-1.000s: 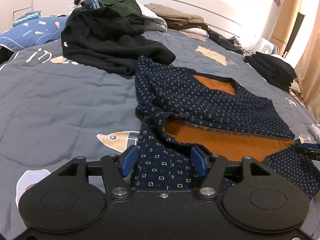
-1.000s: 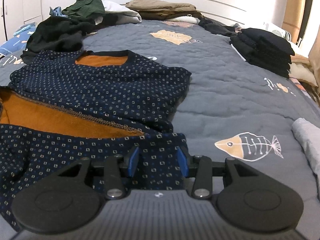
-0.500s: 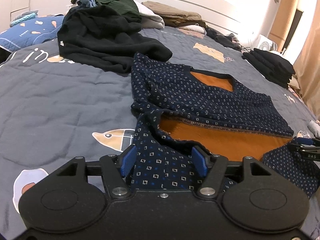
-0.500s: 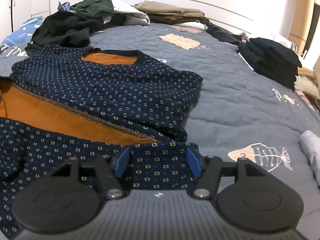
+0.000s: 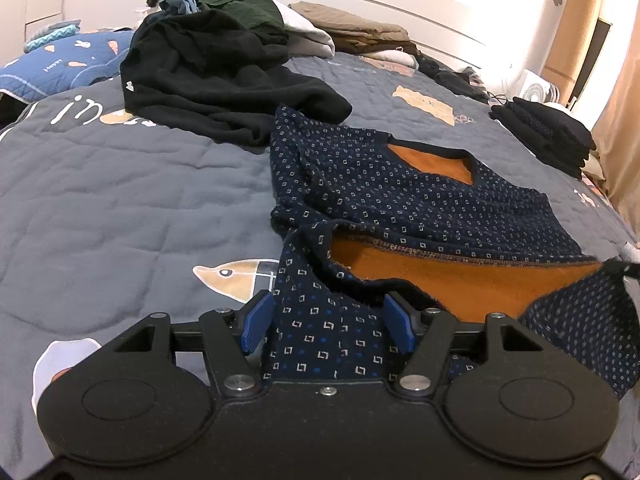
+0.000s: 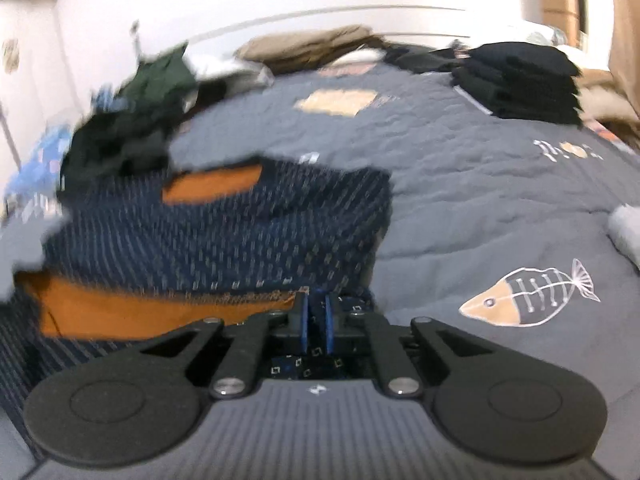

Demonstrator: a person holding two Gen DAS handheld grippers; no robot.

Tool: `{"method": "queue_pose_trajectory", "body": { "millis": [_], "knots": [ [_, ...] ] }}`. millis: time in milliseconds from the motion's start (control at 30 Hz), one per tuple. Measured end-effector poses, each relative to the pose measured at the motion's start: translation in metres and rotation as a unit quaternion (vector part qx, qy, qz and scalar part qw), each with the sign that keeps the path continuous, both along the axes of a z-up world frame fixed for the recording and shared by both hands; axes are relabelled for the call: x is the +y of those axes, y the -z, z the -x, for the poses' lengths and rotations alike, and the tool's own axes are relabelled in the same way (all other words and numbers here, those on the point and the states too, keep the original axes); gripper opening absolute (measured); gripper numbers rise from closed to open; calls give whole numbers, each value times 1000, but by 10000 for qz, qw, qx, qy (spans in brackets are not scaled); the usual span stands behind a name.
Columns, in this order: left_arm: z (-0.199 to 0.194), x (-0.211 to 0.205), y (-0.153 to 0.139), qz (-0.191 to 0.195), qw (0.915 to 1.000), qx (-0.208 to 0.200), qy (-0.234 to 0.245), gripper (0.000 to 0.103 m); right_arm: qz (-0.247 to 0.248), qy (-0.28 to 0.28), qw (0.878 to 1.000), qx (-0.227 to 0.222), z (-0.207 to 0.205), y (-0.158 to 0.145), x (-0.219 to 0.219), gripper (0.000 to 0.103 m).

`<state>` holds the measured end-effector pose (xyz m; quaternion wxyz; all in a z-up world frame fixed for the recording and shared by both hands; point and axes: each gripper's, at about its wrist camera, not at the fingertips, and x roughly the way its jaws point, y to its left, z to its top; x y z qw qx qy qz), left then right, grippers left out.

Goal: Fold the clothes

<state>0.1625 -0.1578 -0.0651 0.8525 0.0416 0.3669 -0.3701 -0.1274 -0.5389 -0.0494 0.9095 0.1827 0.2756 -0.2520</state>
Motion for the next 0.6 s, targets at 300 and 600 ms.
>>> {"method": "queue_pose_trajectory", "body": {
  "millis": [300,600],
  "knots": [
    [-4,0,-2,-35,9999,-118,36,61,-316,743,9952,-560,24,-1,-26,7],
    [-6,-23,-1,-679,9865,-1368,584,62,-381,660,9966,-298,19,10,-27,7]
  ]
}}
